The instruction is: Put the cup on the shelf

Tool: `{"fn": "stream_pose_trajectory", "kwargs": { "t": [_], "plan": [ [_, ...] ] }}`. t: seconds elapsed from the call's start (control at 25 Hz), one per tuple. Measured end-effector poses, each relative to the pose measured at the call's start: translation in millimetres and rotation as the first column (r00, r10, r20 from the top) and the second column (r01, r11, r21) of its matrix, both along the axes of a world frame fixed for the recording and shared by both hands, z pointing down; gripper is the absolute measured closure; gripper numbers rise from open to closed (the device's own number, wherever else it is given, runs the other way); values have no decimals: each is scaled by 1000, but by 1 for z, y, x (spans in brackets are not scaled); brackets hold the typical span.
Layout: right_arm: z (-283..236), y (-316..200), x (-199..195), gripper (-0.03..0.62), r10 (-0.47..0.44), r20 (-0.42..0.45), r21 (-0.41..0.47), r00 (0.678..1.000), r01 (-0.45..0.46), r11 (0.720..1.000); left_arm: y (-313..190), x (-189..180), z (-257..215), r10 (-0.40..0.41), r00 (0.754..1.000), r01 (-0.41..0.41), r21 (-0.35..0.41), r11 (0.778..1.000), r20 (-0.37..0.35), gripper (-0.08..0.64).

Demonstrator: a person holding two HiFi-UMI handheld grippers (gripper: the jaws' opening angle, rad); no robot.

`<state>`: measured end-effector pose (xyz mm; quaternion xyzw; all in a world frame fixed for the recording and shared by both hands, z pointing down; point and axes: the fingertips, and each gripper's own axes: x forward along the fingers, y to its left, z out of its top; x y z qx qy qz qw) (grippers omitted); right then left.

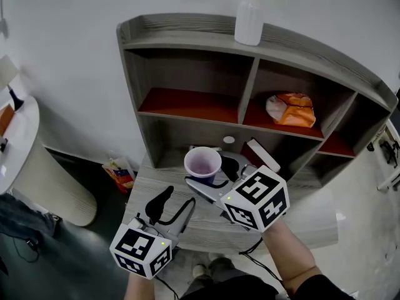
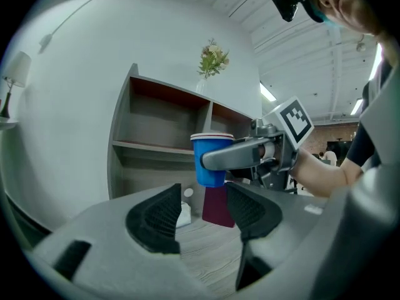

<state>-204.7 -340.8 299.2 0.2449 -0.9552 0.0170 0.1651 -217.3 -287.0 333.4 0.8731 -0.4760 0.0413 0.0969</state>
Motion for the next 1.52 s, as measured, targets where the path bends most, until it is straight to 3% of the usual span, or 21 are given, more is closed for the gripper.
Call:
{"fn": "stream_pose_trajectory", "kwargs": {
  "t": [0.32, 0.68, 1.52],
  "plan": [
    [-27, -34, -15, 284, -35, 10, 27, 999, 35, 999, -25, -8, -10, -42, 999, 42, 5, 999, -8, 347],
    [-52, -79, -27, 285, -36, 6, 68, 999, 36, 997, -59, -17, -26, -61, 997, 60, 32, 998, 37, 347],
    [-61, -187, -62, 284, 37, 3, 61, 999, -37, 997, -117, -39, -33, -87, 996, 86, 39, 996, 28, 347]
  ]
}}
